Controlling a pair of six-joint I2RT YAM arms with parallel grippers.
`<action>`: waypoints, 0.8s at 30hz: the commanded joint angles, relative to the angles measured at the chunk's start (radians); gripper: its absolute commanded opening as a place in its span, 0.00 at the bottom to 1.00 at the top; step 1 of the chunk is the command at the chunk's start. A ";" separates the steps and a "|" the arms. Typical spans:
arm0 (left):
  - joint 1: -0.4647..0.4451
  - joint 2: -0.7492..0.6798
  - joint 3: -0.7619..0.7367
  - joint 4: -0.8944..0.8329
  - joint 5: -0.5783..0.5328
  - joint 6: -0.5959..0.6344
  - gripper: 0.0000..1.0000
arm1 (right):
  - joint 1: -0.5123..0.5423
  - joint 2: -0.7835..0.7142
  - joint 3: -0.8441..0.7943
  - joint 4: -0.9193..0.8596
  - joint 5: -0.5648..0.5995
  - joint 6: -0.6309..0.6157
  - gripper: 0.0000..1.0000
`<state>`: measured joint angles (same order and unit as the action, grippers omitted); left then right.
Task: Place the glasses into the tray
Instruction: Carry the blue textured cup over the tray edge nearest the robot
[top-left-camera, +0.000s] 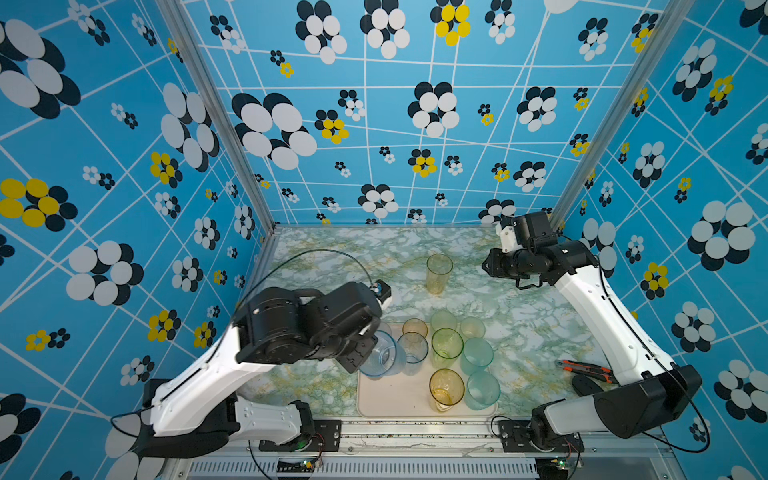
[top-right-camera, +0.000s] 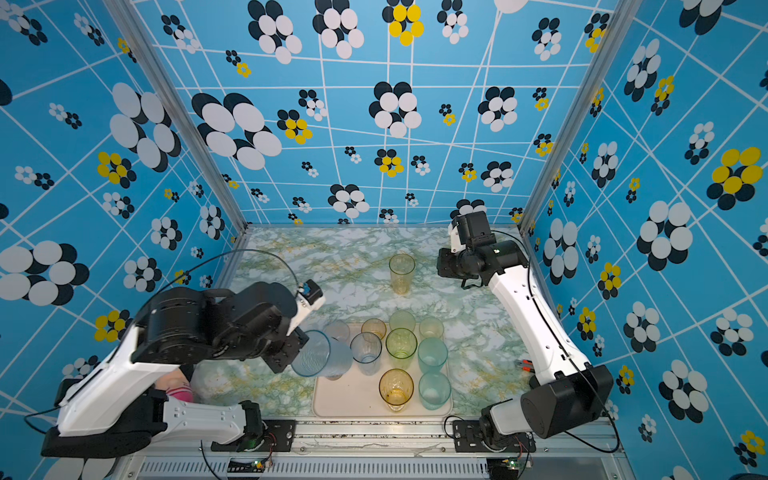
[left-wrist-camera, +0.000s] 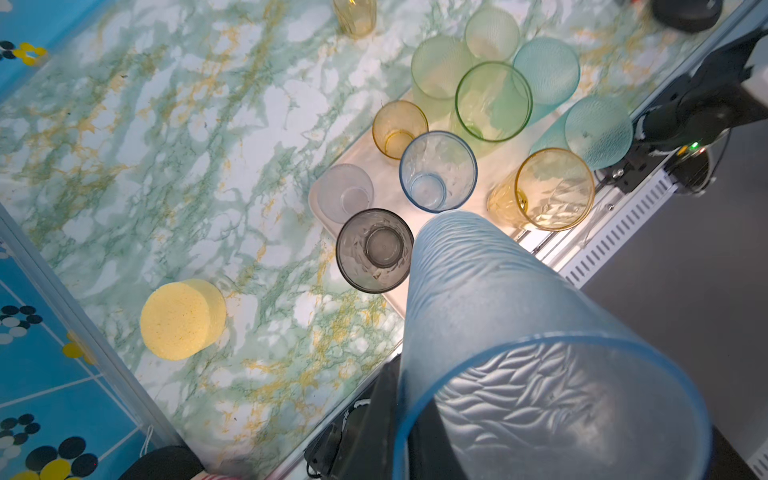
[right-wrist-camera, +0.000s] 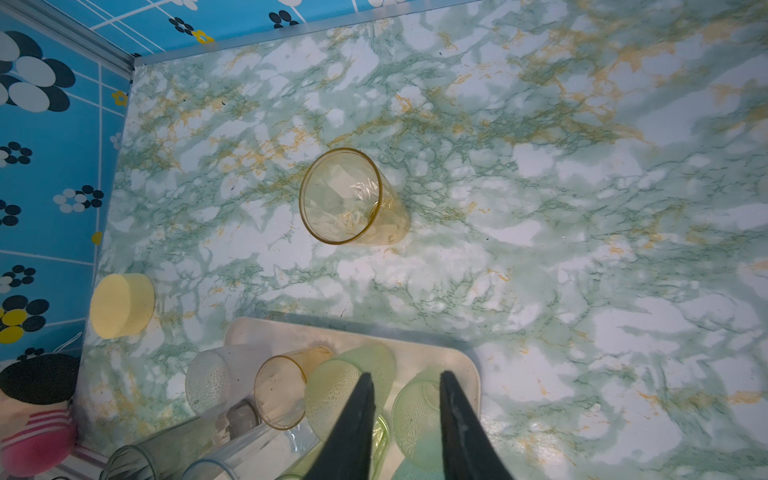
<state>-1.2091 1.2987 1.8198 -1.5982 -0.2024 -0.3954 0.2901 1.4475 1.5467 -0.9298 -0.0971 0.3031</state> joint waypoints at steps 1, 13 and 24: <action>-0.066 0.080 -0.050 0.032 -0.040 -0.053 0.09 | -0.003 -0.002 0.022 -0.001 -0.028 0.020 0.29; -0.120 0.119 -0.342 0.274 0.059 -0.062 0.08 | -0.003 -0.007 0.006 -0.013 -0.021 0.033 0.29; -0.108 0.101 -0.528 0.454 0.026 -0.078 0.09 | -0.003 -0.007 0.007 -0.035 -0.021 0.033 0.28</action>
<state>-1.3235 1.4097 1.3087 -1.2022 -0.1570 -0.4614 0.2901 1.4513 1.5471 -0.9352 -0.1108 0.3267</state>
